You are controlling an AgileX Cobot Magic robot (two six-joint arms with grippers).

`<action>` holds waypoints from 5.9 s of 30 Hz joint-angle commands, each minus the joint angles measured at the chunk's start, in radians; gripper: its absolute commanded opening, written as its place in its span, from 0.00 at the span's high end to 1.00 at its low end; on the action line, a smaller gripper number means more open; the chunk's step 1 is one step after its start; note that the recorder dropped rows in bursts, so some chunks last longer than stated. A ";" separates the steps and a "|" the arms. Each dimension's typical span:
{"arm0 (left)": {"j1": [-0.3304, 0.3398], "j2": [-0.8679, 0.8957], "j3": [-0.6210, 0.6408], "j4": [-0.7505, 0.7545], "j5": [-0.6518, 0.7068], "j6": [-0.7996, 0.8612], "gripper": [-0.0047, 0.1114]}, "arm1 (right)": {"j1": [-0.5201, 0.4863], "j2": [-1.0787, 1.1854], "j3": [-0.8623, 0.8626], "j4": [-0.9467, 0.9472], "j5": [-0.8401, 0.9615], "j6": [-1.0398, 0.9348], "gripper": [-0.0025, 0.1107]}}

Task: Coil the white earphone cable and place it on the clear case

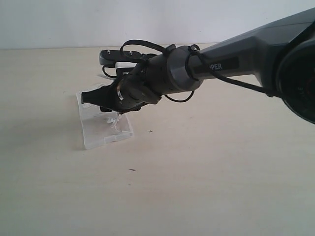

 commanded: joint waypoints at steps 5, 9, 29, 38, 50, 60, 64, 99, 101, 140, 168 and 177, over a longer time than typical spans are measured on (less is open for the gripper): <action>0.002 -0.004 0.004 0.001 -0.007 -0.008 0.96 | 0.003 -0.022 -0.059 -0.014 0.158 -0.071 0.36; 0.002 -0.004 0.004 -0.001 -0.007 -0.007 0.96 | 0.003 -0.037 -0.067 -0.008 0.183 -0.122 0.31; 0.002 -0.004 0.004 -0.005 -0.007 -0.008 0.96 | 0.031 -0.077 -0.069 0.318 0.165 -0.523 0.31; 0.002 -0.004 0.004 -0.005 -0.007 -0.012 0.96 | 0.031 -0.069 -0.136 0.524 0.305 -0.821 0.17; 0.002 -0.004 0.004 -0.003 -0.007 -0.014 0.96 | 0.031 -0.067 -0.218 0.562 0.399 -0.881 0.13; 0.002 -0.004 0.004 0.001 -0.007 -0.030 0.96 | 0.031 -0.052 -0.315 0.574 0.626 -0.901 0.13; 0.002 -0.004 0.004 0.009 -0.007 -0.030 0.96 | 0.032 -0.013 -0.327 0.512 0.621 -0.894 0.13; 0.002 -0.004 0.004 0.037 -0.007 -0.035 0.96 | 0.071 0.062 -0.470 0.364 0.810 -0.949 0.13; 0.002 -0.004 0.004 0.037 -0.007 -0.035 0.96 | 0.091 0.075 -0.502 0.297 0.835 -0.946 0.13; 0.002 -0.004 0.004 0.035 0.003 -0.033 0.96 | 0.239 0.083 -0.560 -0.152 1.002 -1.101 0.13; 0.002 -0.004 0.004 0.038 0.047 -0.032 0.96 | 0.070 -0.164 -0.484 0.335 0.936 -1.062 0.98; 0.002 -0.004 0.004 0.090 0.053 -0.062 0.96 | 0.067 -0.497 -0.035 0.347 0.660 -1.034 0.98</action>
